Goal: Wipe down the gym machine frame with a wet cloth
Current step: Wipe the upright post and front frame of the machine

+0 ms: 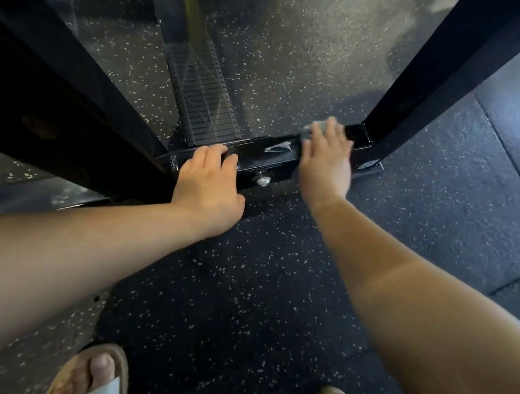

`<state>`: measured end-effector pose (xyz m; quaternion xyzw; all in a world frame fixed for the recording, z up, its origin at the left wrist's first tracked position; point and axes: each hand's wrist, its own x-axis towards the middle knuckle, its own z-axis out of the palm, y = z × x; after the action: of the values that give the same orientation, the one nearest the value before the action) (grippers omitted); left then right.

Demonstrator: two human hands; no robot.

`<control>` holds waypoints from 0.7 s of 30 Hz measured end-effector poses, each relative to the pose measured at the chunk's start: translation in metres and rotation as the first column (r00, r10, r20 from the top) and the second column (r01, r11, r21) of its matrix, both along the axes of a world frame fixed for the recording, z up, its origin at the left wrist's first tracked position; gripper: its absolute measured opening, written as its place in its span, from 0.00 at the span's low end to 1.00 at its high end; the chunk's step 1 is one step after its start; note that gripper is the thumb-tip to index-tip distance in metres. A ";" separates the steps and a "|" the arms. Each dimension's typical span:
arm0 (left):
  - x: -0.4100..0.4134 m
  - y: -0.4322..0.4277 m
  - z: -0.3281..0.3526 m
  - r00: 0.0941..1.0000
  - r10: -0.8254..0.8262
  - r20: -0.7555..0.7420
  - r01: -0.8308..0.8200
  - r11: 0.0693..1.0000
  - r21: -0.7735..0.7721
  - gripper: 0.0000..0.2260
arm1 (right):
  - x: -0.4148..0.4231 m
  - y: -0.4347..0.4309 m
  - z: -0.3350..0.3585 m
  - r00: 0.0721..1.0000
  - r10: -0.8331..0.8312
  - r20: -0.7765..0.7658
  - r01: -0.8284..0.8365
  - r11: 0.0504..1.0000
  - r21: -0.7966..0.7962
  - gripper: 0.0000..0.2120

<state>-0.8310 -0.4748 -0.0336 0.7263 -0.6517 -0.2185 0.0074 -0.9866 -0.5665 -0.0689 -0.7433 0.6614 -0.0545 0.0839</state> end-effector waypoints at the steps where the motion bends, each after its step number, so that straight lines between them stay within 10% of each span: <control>1: -0.001 0.000 -0.001 1.000 0.013 -0.005 -0.014 1.000 -0.012 0.28 | 0.017 0.014 -0.001 0.990 0.139 0.021 -0.139 0.990 0.007 0.22; 5: 0.002 0.003 -0.004 0.999 0.022 -0.028 -0.023 0.998 -0.057 0.29 | 0.008 0.024 0.005 0.855 0.516 0.060 -0.514 0.857 -0.033 0.21; 11: 0.004 0.005 -0.008 0.999 0.013 -0.037 -0.015 0.998 -0.057 0.29 | -0.015 -0.020 0.000 0.993 -0.072 -0.092 0.066 0.996 -0.062 0.21; 17: 0.000 -0.004 -0.005 0.994 0.092 -0.061 -0.096 0.993 -0.075 0.28 | 0.012 0.038 -0.005 0.782 0.608 0.135 -0.606 0.793 -0.059 0.21; 21: 0.001 -0.003 -0.007 0.995 0.077 -0.057 -0.081 0.994 -0.069 0.28 | -0.042 -0.016 -0.001 0.968 0.249 0.041 -0.247 0.968 -0.051 0.19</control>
<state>-0.8304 -0.4778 -0.0405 0.7446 -0.6293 -0.2142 0.0597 -1.0288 -0.5821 -0.0702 -0.8205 0.5597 -0.0762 0.0885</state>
